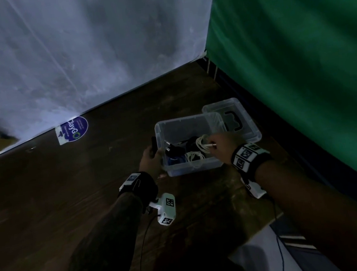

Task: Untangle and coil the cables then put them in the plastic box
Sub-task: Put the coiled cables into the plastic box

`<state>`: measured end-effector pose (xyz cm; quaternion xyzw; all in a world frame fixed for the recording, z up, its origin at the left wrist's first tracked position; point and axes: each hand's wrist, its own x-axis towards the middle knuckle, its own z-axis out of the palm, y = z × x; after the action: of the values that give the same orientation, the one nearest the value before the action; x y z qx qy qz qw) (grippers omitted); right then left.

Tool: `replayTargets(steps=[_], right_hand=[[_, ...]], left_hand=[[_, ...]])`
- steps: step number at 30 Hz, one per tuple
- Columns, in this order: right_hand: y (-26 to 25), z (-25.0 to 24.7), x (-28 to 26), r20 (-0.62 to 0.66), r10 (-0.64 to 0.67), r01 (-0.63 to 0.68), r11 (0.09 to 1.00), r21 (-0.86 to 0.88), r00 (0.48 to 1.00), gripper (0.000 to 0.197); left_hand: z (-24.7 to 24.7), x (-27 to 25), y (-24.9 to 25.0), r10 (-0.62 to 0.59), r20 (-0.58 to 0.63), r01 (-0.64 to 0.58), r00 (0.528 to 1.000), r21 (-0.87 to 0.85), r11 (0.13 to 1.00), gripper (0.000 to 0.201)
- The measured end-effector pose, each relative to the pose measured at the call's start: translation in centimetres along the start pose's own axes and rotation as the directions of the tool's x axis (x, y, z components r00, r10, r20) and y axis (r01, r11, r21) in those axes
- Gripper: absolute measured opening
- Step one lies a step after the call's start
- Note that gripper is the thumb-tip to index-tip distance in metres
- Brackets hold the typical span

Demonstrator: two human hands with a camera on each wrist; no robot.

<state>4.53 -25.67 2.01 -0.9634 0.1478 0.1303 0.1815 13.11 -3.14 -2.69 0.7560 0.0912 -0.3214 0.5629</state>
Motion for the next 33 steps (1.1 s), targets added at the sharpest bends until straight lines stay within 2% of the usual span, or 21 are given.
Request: replayTargets(steps=[4, 6, 8, 11, 13, 16, 18, 20, 22, 25, 27, 30, 33], right_hand=[[-1.0, 0.6, 2.2, 0.037, 0.118, -0.102, 0.951, -0.291, 0.992, 0.028], [-1.2, 0.8, 2.6, 0.061, 0.161, -0.131, 0.929, -0.345, 0.985, 0.032], [-1.5, 0.9, 2.5, 0.084, 0.123, -0.087, 0.934, -0.345, 0.989, 0.028], [-1.2, 0.0, 2.1, 0.060, 0.109, -0.092, 0.967, -0.238, 0.992, 0.032], [0.0, -1.5, 1.5, -0.057, 0.110, -0.115, 0.987, -0.110, 0.992, 0.028], [4.5, -3.7, 0.2, -0.218, 0.207, -0.185, 0.976, 0.118, 0.954, 0.023], [8.4, -3.9, -0.3, -0.248, 0.307, -0.272, 0.948, 0.166, 0.919, 0.019], [11.3, -2.5, -0.5, -0.165, 0.352, -0.333, 0.933, 0.136, 0.921, 0.019], [12.9, -0.3, -0.3, -0.025, 0.368, -0.364, 0.926, 0.096, 0.930, 0.028], [13.8, 3.0, 0.0, 0.127, 0.416, -0.425, 0.904, 0.052, 0.900, 0.044], [13.9, 4.4, 0.2, 0.139, 0.404, -0.411, 0.911, 0.026, 0.904, 0.042], [13.8, 5.3, 0.4, 0.064, 0.370, -0.370, 0.929, -0.013, 0.927, 0.031], [13.1, 4.5, 0.0, 0.085, 0.375, -0.377, 0.926, 0.006, 0.923, 0.020]], left_hand=[[0.1, -0.1, -0.1, 0.006, -0.003, -0.006, 1.000, -0.004, 1.000, 0.053], [0.2, 0.0, -0.1, 0.018, -0.005, -0.018, 1.000, 0.008, 1.000, 0.054], [0.2, 0.1, 0.1, 0.006, -0.002, -0.006, 1.000, 0.015, 1.000, 0.054], [0.1, 0.0, 0.2, -0.007, 0.002, 0.007, 1.000, 0.014, 1.000, 0.053], [0.2, 0.0, 0.1, 0.018, -0.008, -0.018, 1.000, 0.022, 1.000, 0.052], [0.1, 0.1, 0.0, 0.023, -0.016, -0.023, 1.000, 0.031, 0.999, 0.055], [0.1, 0.1, 0.0, 0.020, 0.001, -0.020, 1.000, 0.032, 0.999, 0.056], [0.2, 0.2, 0.0, 0.027, 0.000, -0.027, 1.000, 0.032, 0.999, 0.055], [0.3, 0.2, -0.1, 0.033, -0.010, -0.033, 0.999, 0.036, 0.999, 0.053], [0.3, 0.4, -0.2, 0.039, -0.014, -0.038, 0.999, 0.043, 0.998, 0.052], [0.3, 0.5, -0.3, 0.039, -0.015, -0.038, 0.999, 0.044, 0.998, 0.053], [0.3, 0.7, -0.5, 0.038, -0.017, -0.037, 0.999, 0.038, 0.999, 0.052], [0.4, 0.6, -0.5, 0.041, -0.019, -0.040, 0.999, 0.039, 0.998, 0.049]])
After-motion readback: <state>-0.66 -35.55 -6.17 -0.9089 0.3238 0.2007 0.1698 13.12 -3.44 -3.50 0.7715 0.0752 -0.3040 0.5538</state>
